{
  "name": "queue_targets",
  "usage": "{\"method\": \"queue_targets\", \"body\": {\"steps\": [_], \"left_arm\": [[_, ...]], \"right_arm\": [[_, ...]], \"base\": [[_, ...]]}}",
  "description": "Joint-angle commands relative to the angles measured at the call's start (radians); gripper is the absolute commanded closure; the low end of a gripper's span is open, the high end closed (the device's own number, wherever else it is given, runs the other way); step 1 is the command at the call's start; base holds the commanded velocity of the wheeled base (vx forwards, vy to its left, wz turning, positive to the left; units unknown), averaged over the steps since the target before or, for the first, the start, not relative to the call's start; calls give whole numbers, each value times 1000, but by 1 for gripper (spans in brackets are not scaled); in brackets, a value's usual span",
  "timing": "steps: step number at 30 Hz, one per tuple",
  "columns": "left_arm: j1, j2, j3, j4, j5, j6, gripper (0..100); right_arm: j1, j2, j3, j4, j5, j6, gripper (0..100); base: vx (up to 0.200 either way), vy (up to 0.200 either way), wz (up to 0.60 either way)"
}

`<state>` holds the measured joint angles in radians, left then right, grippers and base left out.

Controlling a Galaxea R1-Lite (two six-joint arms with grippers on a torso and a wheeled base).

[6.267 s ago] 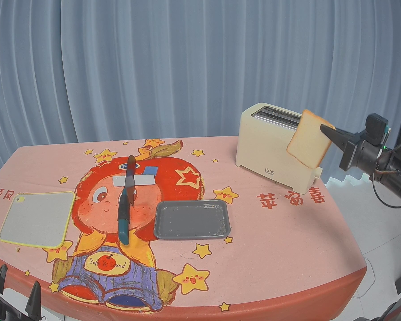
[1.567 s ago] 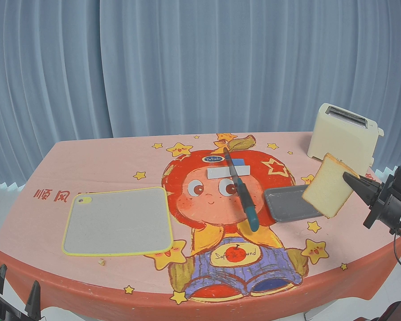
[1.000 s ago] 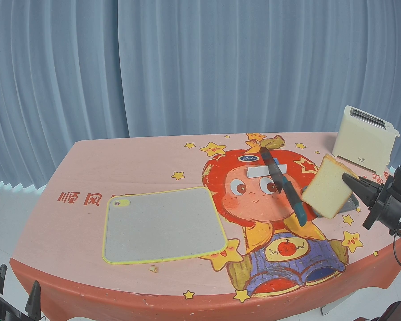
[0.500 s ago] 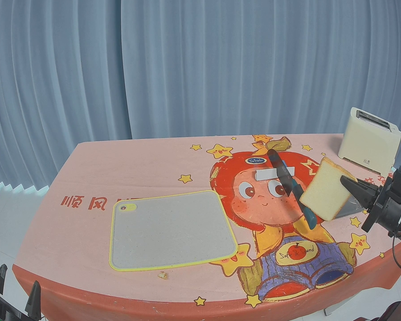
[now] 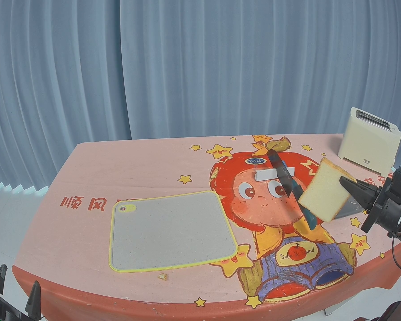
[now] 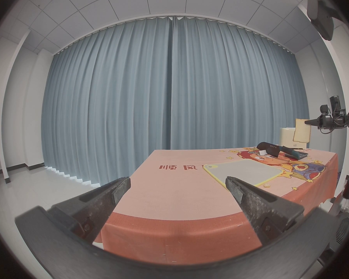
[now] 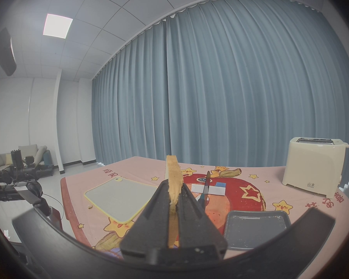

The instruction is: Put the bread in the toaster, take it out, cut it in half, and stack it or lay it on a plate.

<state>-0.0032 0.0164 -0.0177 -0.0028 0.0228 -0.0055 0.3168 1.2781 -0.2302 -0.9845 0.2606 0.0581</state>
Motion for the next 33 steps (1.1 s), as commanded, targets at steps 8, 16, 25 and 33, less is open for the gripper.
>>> {"method": "queue_targets", "body": {"steps": [8,16,25,33], "left_arm": [[0,0,18,0,0,-1,0],[0,0,18,-2,0,-2,0],[0,0,18,-2,-7,-4,0],[0,0,18,-2,-7,-4,0]], "right_arm": [[10,3,-1,0,0,17,100],[48,6,-3,0,-1,65,100],[123,10,-17,-3,-6,198,100],[165,72,-15,-16,-6,215,100]], "base": [[0,150,0],[0,0,0],[0,0,0],[0,0,0]]}}
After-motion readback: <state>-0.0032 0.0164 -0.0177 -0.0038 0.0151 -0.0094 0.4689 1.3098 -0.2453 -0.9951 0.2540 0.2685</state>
